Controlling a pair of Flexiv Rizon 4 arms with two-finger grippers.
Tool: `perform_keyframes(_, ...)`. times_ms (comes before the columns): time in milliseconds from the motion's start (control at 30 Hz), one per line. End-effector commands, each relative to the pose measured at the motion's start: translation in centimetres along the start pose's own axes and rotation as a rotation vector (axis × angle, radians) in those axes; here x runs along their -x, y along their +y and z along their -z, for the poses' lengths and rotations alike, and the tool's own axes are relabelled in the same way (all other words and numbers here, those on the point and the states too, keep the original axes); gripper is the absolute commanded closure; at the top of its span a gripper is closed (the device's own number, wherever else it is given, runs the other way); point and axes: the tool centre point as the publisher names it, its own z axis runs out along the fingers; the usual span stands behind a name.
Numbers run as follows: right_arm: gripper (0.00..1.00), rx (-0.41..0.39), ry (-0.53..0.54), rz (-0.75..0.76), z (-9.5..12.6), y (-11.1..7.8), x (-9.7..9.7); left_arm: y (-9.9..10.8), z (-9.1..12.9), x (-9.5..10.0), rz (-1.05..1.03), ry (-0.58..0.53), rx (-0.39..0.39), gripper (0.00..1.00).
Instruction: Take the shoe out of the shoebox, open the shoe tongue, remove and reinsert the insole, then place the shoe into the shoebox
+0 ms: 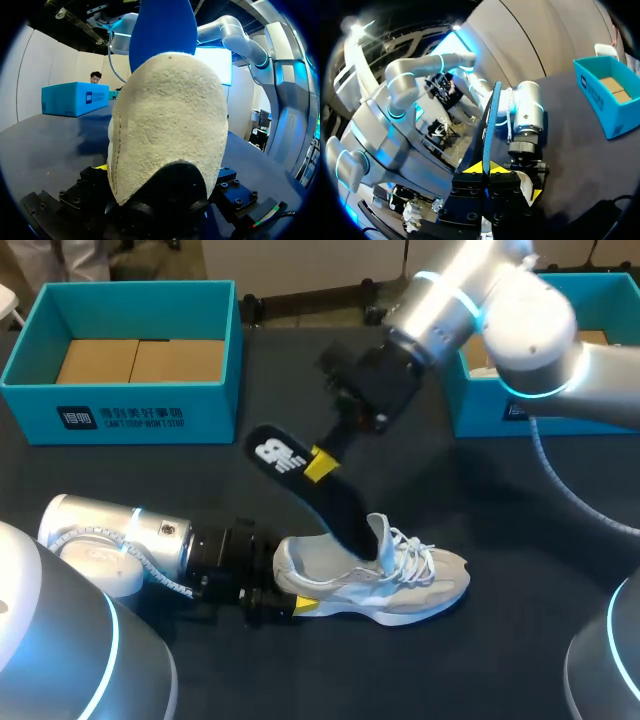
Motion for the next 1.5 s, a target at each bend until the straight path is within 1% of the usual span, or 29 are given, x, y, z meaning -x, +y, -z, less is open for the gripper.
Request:
perform_keyframes(33,1.00,0.045,-0.040,0.011,2.1,0.0,-2.5,0.4,0.2,0.0,-0.001,-0.001,0.001,1.00)
perform_keyframes(233,1.00,0.122,-0.104,0.007,4.6,1.2,-4.2,0.4,0.2,0.0,-0.001,-0.001,0.001,1.00)
perform_keyframes(267,1.00,0.156,-0.112,0.023,5.1,1.4,-4.5,0.4,0.2,0.0,-0.001,-0.001,0.001,1.00)
perform_keyframes(300,1.00,0.166,-0.129,0.021,5.8,1.8,-4.9,0.4,0.2,0.0,-0.001,-0.001,0.001,1.00)
perform_keyframes(800,1.00,0.166,-0.129,0.021,5.8,1.8,-4.9,0.4,0.2,0.0,-0.001,-0.001,0.001,1.00)
perform_keyframes(833,1.00,0.170,-0.139,0.036,6.1,2.2,-5.0,0.4,0.2,0.0,-0.001,-0.001,0.001,1.00)
perform_keyframes(900,1.00,0.190,-0.176,0.006,7.6,3.0,-5.7,0.4,0.2,0.0,-0.001,-0.001,0.001,1.00)
perform_keyframes(933,1.00,0.190,-0.176,0.006,7.6,3.0,-5.7,0.4,0.2,0.0,-0.001,-0.001,0.001,1.00)
perform_keyframes(967,1.00,0.190,-0.195,-0.001,8.5,3.5,-6.5,0.4,0.2,0.0,-0.001,-0.001,0.001,1.00)
perform_keyframes(1000,1.00,0.210,-0.222,-0.030,9.7,4.0,-7.4,0.4,0.2,0.0,-0.001,-0.001,0.001,1.00)
perform_keyframes(1033,1.00,0.206,-0.234,-0.029,10.3,4.3,-8.1,0.4,0.2,0.0,-0.001,-0.001,0.001,1.00)
perform_keyframes(1133,1.00,0.226,-0.271,-0.052,11.8,5.1,-9.7,0.4,0.2,0.0,-0.001,-0.001,0.001,1.00)
perform_keyframes(1200,1.00,0.257,-0.287,-0.055,12.6,5.5,-10.5,0.4,0.2,0.0,-0.001,-0.001,0.001,1.00)
perform_keyframes(1233,1.00,0.257,-0.287,-0.055,12.6,5.5,-10.5,0.4,0.2,0.0,-0.001,-0.001,0.001,1.00)
perform_keyframes(1267,1.00,0.288,-0.309,-0.063,13.4,5.8,-11.1,0.4,0.2,0.0,-0.001,-0.001,0.001,1.00)
perform_keyframes(1367,1.00,0.309,-0.331,-0.076,14.4,6.2,-11.9,0.4,0.2,0.0,-0.001,-0.001,0.001,1.00)
perform_keyframes(1467,1.00,0.335,-0.338,-0.079,15.1,6.5,-12.2,0.4,0.2,0.0,-0.001,-0.001,0.001,1.00)
perform_keyframes(1500,1.00,0.372,-0.327,-0.102,16.1,6.6,-12.4,0.4,0.2,0.0,-0.001,-0.001,0.001,1.00)
